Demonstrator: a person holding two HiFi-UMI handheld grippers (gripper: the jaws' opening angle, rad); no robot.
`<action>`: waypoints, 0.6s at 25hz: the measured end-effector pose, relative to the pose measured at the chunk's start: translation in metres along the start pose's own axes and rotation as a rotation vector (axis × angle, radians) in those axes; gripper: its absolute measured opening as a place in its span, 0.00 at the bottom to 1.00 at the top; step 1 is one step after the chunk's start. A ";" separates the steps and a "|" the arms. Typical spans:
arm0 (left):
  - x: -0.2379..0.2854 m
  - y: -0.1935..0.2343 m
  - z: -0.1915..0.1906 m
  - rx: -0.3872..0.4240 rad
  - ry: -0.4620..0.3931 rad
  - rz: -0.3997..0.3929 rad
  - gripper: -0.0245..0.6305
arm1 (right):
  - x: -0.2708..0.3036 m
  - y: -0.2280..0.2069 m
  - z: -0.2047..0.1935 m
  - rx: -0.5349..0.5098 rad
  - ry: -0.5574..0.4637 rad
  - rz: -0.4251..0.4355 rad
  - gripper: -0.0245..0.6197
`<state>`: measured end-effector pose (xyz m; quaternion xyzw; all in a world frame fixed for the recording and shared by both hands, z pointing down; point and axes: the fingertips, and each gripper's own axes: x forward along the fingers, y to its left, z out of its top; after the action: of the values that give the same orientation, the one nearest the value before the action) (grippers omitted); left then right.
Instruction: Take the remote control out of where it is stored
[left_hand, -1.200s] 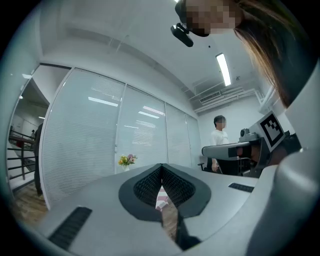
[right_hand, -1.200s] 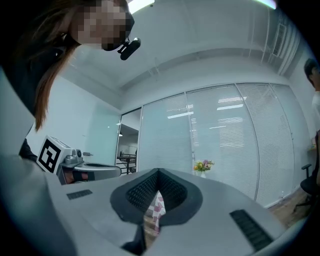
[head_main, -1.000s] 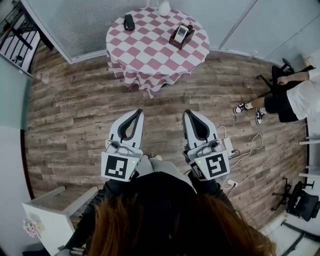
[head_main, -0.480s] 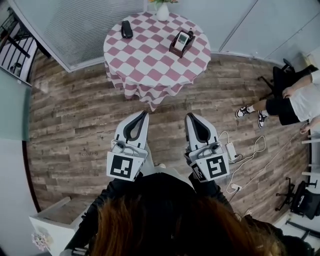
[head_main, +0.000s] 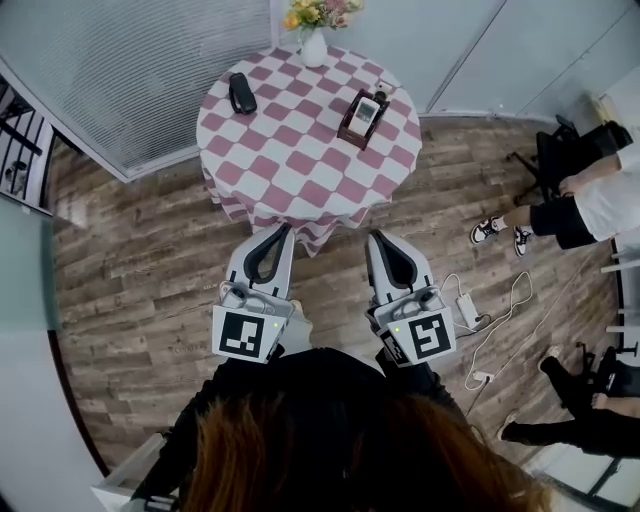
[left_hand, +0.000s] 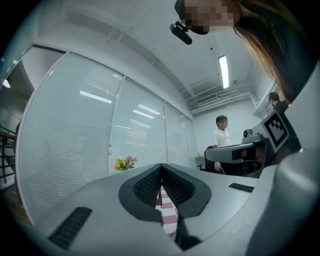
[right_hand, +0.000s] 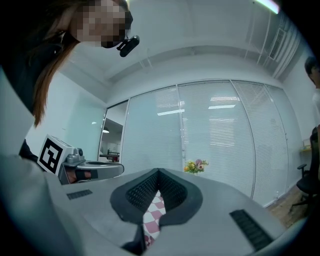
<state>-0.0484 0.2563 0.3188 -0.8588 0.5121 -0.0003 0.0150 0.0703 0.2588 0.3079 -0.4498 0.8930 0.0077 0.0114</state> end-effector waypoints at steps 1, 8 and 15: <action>0.004 0.006 -0.001 -0.003 0.003 -0.008 0.05 | 0.007 -0.001 0.000 -0.002 0.004 -0.006 0.06; 0.027 0.041 -0.007 -0.013 0.016 -0.057 0.05 | 0.049 -0.004 0.000 -0.016 0.007 -0.037 0.06; 0.043 0.058 -0.016 -0.034 0.035 -0.079 0.05 | 0.067 -0.016 -0.010 -0.009 0.051 -0.071 0.06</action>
<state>-0.0787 0.1903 0.3331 -0.8784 0.4779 -0.0069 -0.0086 0.0429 0.1951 0.3165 -0.4812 0.8765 -0.0001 -0.0129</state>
